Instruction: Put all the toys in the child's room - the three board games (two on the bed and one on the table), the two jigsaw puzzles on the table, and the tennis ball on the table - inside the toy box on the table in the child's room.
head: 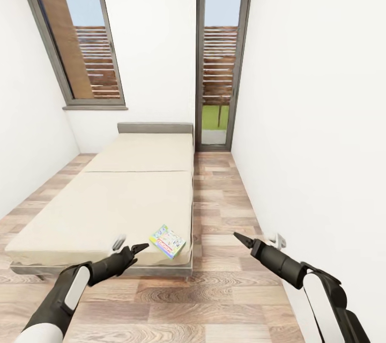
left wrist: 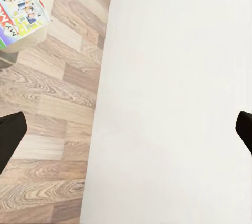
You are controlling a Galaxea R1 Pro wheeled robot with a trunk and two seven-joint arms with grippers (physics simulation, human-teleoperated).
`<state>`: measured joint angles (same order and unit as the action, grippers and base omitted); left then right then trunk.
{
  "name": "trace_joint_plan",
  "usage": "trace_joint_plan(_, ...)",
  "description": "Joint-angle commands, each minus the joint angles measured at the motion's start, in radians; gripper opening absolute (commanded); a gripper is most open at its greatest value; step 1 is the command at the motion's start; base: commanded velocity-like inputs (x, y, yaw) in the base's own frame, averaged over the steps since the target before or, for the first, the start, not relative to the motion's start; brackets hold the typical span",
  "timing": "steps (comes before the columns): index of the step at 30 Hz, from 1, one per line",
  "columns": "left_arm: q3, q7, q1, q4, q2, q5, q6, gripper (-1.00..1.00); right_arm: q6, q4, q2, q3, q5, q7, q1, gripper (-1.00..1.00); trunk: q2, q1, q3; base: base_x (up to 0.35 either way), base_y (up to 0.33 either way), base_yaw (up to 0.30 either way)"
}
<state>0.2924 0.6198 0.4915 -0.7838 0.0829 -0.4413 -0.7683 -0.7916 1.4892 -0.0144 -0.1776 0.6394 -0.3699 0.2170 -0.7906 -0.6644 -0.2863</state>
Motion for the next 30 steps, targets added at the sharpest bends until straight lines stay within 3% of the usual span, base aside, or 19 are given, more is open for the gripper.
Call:
trace_joint_plan(1,0.003,0.004,0.001,0.011,-0.004,-0.002,0.007,1.0,-0.009,0.001,0.0,-0.01,-0.001,-0.009,0.001,1.0,-0.008,-0.004,-0.005,0.0,0.0,0.0)
trace_joint_plan(9,0.004,0.006,0.001,0.067,-0.042,-0.009,0.074,1.0,-0.034,0.0,0.001,-0.045,-0.002,-0.034,0.001,1.0,-0.064,-0.035,-0.03,0.0,0.0,0.0)
trace_joint_plan(13,0.003,0.005,0.001,0.077,-0.067,-0.044,0.086,1.0,-0.038,0.0,0.0,-0.05,-0.002,-0.04,0.001,1.0,-0.092,-0.05,-0.042,0.0,0.0,0.0)
trace_joint_plan(18,0.001,0.006,0.001,0.086,-0.079,-0.077,0.09,1.0,-0.04,0.001,-0.006,-0.052,-0.003,-0.048,0.001,1.0,-0.127,-0.069,-0.058,0.0,0.0,0.0)
trace_joint_plan(26,0.003,0.018,0.001,0.091,-0.07,-0.116,0.079,1.0,-0.039,0.0,-0.031,-0.048,-0.004,-0.08,0.001,1.0,-0.183,-0.1,-0.083,0.0,0.0,0.0)
trace_joint_plan(30,0.002,0.067,0.001,0.091,-0.039,-0.177,0.064,1.0,-0.038,-0.005,-0.035,-0.044,-0.008,-0.084,0.001,1.0,-0.211,-0.115,-0.095,0.0,0.0,0.0)
